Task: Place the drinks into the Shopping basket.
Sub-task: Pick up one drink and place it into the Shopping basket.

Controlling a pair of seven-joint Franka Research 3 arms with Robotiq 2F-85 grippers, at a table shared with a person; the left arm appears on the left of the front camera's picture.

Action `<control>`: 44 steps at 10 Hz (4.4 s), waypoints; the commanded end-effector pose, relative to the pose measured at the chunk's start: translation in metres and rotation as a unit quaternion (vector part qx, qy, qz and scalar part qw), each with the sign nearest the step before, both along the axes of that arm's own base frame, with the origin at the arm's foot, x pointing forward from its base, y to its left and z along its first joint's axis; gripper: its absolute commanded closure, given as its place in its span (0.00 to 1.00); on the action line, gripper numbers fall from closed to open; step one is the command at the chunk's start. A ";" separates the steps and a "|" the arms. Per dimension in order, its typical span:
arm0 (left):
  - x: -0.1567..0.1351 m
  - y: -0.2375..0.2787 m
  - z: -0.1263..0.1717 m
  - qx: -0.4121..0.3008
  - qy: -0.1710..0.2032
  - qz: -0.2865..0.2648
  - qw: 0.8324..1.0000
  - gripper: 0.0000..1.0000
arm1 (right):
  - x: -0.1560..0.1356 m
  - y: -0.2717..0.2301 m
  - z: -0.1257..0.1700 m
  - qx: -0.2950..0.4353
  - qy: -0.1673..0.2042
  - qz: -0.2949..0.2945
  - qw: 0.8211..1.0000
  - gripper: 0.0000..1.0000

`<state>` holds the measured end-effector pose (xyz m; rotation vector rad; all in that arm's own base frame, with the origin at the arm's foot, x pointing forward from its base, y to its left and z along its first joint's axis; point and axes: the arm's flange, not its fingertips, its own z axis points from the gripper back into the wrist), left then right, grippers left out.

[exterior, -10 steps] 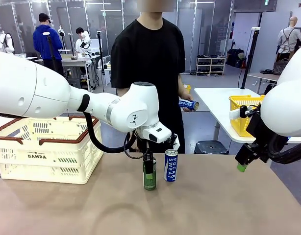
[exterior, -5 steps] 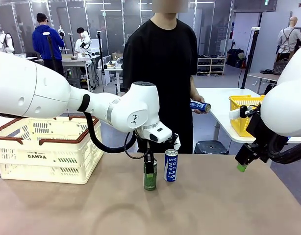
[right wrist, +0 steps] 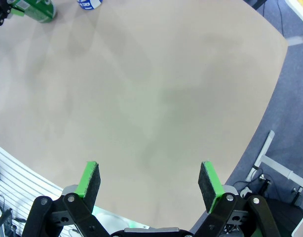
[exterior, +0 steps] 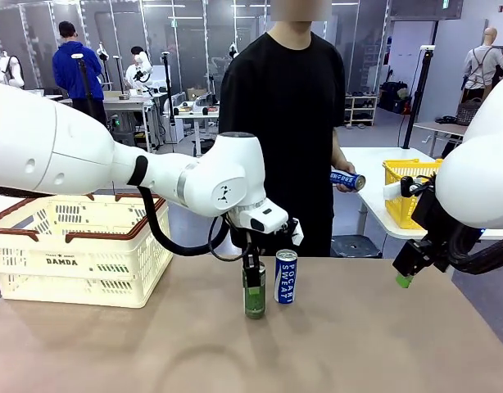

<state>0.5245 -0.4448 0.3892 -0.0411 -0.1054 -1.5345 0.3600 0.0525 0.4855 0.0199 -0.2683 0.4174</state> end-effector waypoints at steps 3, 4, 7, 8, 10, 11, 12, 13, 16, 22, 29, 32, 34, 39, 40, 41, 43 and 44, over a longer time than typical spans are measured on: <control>-0.012 0.029 0.070 -0.035 0.013 -0.040 0.999 0.72 | 0.000 -0.001 0.000 0.002 0.001 -0.001 1.000 0.00; -0.016 0.039 0.094 -0.041 0.019 -0.054 0.998 0.72 | 0.000 -0.001 0.000 0.002 0.001 -0.001 1.000 0.00; -0.022 0.074 0.166 -0.028 0.005 -0.066 0.997 0.72 | 0.000 -0.001 0.000 0.002 0.001 -0.001 1.000 0.00; -0.025 0.088 0.188 -0.012 -0.004 -0.059 0.998 0.72 | 0.000 -0.001 0.000 0.002 0.001 -0.001 1.000 0.00; -0.029 0.113 0.215 -0.006 -0.004 -0.060 0.998 0.72 | 0.000 -0.001 0.000 0.002 0.001 -0.001 1.000 0.00; -0.030 0.124 0.223 -0.002 -0.008 -0.060 0.998 0.72 | 0.000 -0.001 0.000 0.002 0.001 -0.001 1.000 0.00; -0.030 0.133 0.228 -0.006 -0.008 -0.058 0.998 0.72 | 0.000 -0.001 0.000 0.002 0.001 -0.001 1.000 0.00; -0.031 0.143 0.232 -0.010 -0.014 -0.060 0.998 0.72 | 0.000 -0.001 0.000 0.002 0.001 -0.001 1.000 0.00; -0.027 0.126 0.225 0.004 -0.017 -0.047 0.999 0.72 | 0.000 -0.001 0.000 0.002 0.001 -0.001 1.000 0.00; -0.026 0.125 0.220 0.005 -0.013 -0.054 0.998 0.41 | 0.000 -0.001 0.000 0.002 0.001 -0.001 1.000 0.00; 0.031 0.291 0.247 0.024 -0.089 0.125 0.988 0.41 | 0.000 -0.001 0.000 0.002 0.001 -0.001 1.000 0.00; 0.072 0.399 0.221 0.034 -0.100 0.209 0.972 0.41 | 0.000 -0.001 0.000 0.002 0.001 -0.001 1.000 0.00; 0.087 0.441 0.203 0.047 -0.104 0.219 0.969 0.41 | 0.000 -0.001 0.000 0.002 0.001 -0.001 1.000 0.00; 0.115 0.507 0.153 -0.011 -0.099 0.221 0.970 0.41 | 0.000 -0.001 0.000 0.002 0.001 -0.001 1.000 0.00; 0.115 0.510 0.149 -0.019 -0.100 0.226 0.969 0.41 | 0.000 -0.001 0.000 0.002 0.001 -0.001 1.000 0.00; 0.115 0.500 0.157 0.020 -0.093 0.230 0.969 0.41 | 0.000 -0.001 0.000 0.002 0.001 -0.001 1.000 0.00; 0.115 0.500 0.157 0.020 -0.093 0.230 0.969 0.41 | 0.000 -0.001 0.000 0.002 0.001 -0.001 1.000 0.00; 0.115 0.500 0.157 0.020 -0.093 0.230 0.969 0.41 | 0.000 -0.001 0.000 0.002 0.001 -0.001 1.000 0.00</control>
